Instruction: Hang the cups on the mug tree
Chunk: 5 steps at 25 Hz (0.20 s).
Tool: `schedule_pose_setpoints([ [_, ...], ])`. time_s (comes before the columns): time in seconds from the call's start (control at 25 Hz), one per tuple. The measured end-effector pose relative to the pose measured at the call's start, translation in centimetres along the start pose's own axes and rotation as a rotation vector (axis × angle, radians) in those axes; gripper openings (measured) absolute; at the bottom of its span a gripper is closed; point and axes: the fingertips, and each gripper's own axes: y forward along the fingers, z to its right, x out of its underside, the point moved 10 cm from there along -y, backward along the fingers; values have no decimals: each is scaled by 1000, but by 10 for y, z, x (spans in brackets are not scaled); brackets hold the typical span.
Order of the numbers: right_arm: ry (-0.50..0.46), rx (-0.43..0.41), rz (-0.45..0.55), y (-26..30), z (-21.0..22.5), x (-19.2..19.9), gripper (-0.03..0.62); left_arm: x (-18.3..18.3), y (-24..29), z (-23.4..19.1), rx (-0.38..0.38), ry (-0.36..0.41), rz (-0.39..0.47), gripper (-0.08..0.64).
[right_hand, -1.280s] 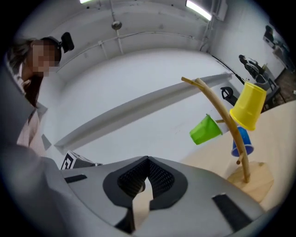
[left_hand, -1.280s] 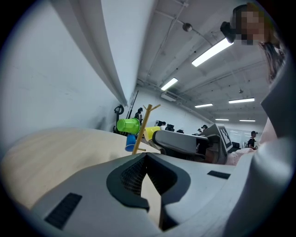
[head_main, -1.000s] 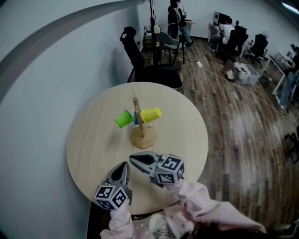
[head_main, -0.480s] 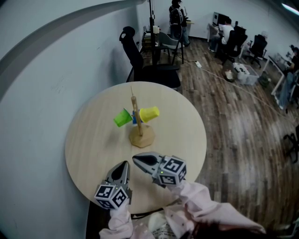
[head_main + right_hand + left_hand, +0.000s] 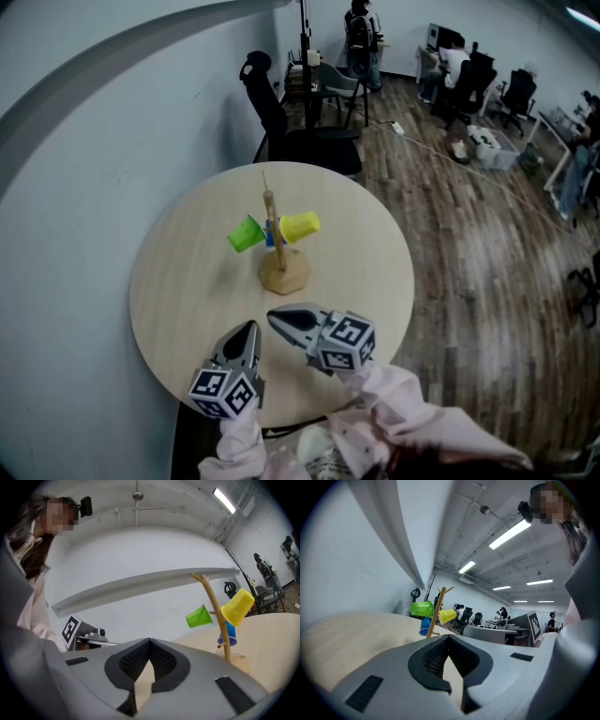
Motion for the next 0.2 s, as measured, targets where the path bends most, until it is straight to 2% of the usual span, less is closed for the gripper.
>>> schedule_pose_setpoints([
  [0.2,-17,6,-7,1,2,3,2,3,3,-3,6,3,0,2],
])
